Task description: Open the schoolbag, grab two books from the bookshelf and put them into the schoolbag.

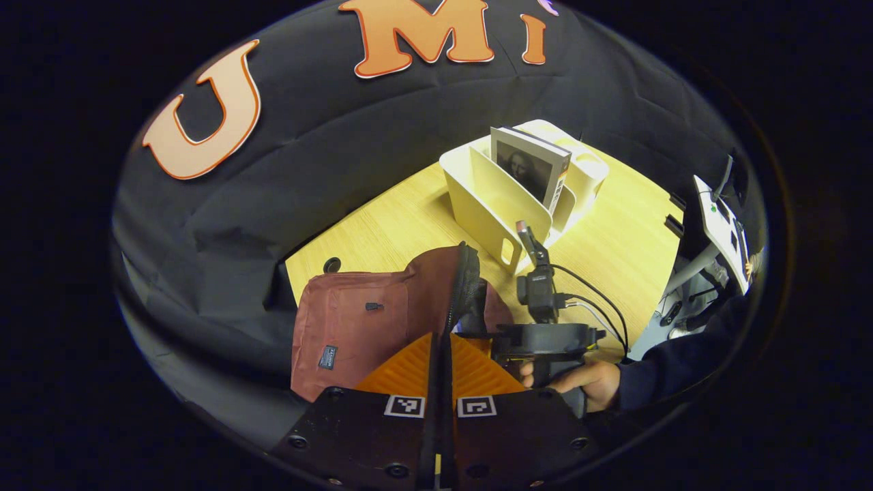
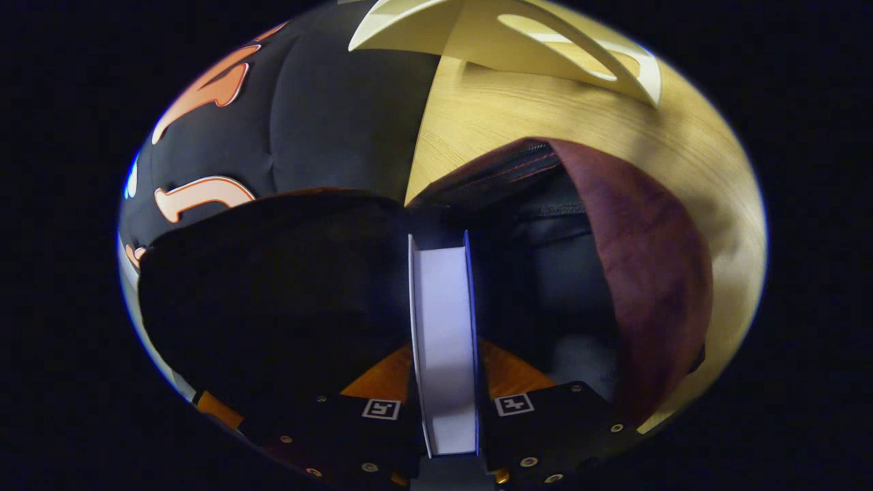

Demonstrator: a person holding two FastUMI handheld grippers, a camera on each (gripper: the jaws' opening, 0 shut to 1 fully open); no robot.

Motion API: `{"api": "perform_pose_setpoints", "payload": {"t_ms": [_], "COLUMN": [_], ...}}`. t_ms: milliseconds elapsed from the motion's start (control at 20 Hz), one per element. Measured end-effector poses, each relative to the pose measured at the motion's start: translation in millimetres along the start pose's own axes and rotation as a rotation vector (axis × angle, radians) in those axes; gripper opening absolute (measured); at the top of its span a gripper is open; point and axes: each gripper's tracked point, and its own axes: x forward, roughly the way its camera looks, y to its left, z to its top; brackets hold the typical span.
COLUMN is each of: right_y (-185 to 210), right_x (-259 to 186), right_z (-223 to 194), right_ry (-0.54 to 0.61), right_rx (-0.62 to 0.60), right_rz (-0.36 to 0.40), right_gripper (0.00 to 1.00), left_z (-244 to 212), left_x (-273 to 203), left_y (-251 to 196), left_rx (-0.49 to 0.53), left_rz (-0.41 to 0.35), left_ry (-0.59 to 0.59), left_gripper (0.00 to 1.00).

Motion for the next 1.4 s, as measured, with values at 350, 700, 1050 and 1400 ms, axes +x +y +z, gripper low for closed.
{"api": "perform_pose_setpoints", "payload": {"t_ms": [350, 700, 1050, 1400], "right_y": [-20, 3, 22, 33], "right_x": [-13, -91, -167, -251], "right_z": [23, 96, 110, 171], "right_ry": [-0.022, -0.188, -0.181, -0.182], "right_rx": [-0.050, -0.201, -0.448, -0.755], "right_rz": [-0.128, -0.137, -0.200, -0.442], "right_gripper": [0.97, 0.97, 0.97, 0.97], "left_z": [-2, -4, -3, -6], "left_x": [1, 3, 7, 8], "left_y": [14, 10, 5, 3], "left_rx": [-0.037, -0.038, -0.045, -0.064], "left_rz": [0.015, 0.009, 0.004, 0.000], "left_ry": [0.010, 0.016, 0.012, 0.001], "left_gripper": [0.01, 0.01, 0.01, 0.01]}}
